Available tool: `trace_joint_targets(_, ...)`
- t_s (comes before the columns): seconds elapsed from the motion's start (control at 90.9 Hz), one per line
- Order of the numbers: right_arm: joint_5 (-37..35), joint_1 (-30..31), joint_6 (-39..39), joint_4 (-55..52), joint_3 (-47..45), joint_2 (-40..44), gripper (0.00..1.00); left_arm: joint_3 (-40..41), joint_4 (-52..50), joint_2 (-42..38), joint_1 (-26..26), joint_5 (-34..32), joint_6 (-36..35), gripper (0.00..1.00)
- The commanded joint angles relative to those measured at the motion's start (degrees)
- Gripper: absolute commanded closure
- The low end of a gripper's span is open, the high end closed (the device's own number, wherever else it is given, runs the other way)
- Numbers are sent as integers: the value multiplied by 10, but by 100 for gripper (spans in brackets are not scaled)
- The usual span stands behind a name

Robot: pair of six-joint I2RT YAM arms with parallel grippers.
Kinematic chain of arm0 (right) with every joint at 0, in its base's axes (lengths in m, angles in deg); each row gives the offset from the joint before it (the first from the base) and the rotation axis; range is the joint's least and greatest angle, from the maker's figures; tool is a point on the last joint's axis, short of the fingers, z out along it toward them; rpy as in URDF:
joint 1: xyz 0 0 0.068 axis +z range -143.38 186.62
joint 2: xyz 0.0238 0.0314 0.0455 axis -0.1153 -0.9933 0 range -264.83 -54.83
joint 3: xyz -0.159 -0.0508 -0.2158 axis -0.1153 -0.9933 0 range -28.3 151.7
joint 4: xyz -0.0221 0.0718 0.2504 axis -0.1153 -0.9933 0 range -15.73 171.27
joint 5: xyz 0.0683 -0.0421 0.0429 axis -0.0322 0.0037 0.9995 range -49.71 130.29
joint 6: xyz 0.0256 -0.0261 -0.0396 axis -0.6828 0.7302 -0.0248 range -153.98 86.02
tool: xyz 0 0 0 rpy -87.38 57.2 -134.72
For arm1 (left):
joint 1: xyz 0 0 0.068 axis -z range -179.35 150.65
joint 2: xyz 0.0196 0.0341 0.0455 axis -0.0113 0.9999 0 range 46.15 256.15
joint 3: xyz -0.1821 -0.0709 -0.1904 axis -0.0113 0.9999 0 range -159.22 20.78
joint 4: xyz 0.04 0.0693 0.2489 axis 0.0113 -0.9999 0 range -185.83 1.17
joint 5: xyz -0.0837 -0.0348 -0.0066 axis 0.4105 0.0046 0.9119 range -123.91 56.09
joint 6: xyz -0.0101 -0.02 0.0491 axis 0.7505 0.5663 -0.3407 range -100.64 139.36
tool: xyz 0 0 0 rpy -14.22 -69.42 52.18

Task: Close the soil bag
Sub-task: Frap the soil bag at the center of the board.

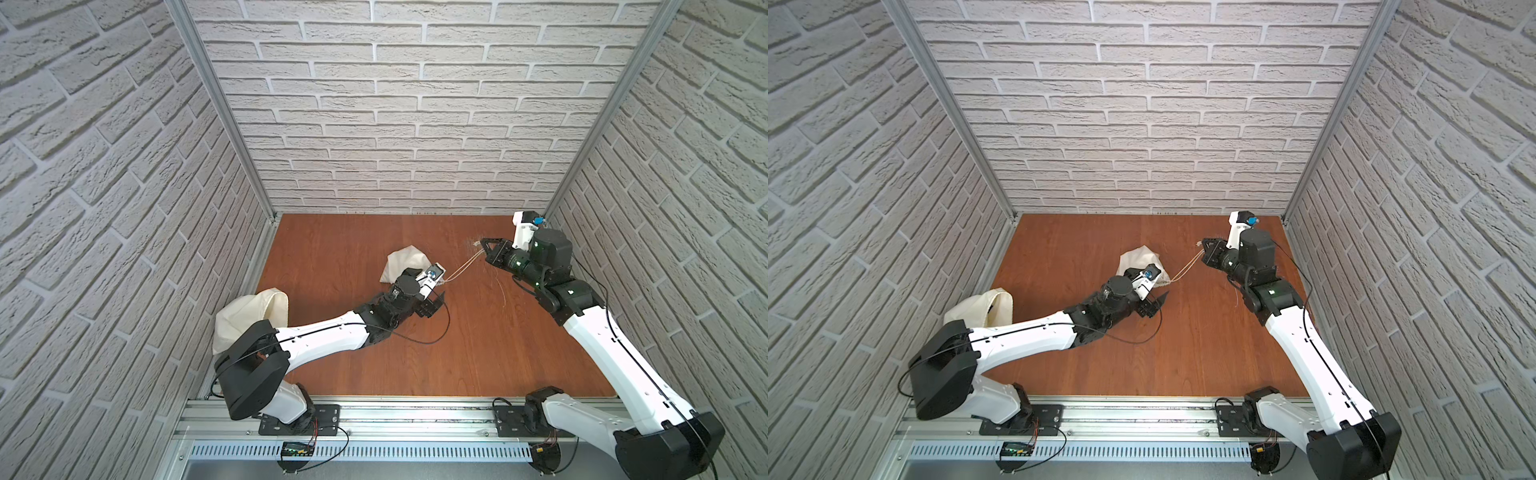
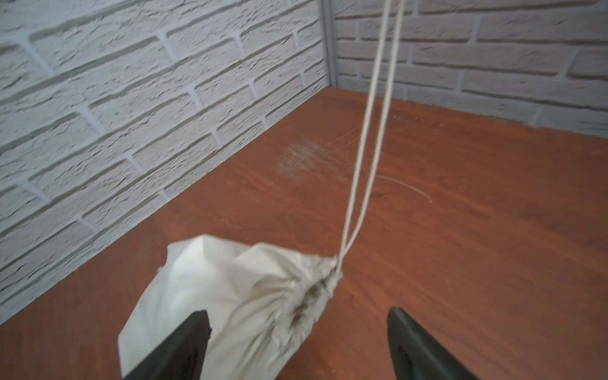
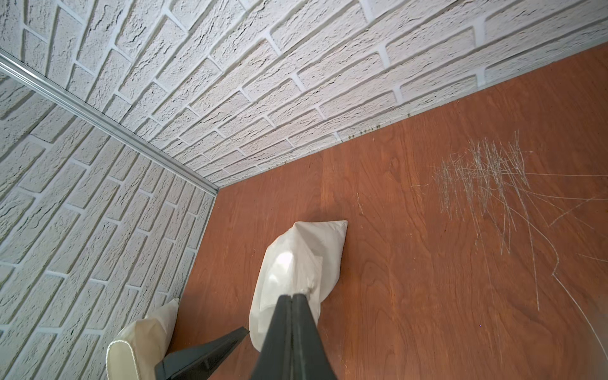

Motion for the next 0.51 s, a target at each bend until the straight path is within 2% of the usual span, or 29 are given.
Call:
trace_joint_targets(0.0,-14,4,2,23,16,12,97,-58,-2,36,1,83,-40,12)
trace_joint_targets(0.099,-17,4,5,16,16,19,97,-103,-20,71,-1,88,-62,13)
trace_joint_targets(0.176,-20,4,9,7,18,22,97,-137,-42,96,-5,109,-71,17)
trace_joint_targets(0.297,-26,4,15,0,18,29,97,-174,-76,127,-13,120,-83,32)
trace_joint_targets(0.495,-44,3,31,-13,22,38,97,-182,-103,143,-27,122,-88,61)
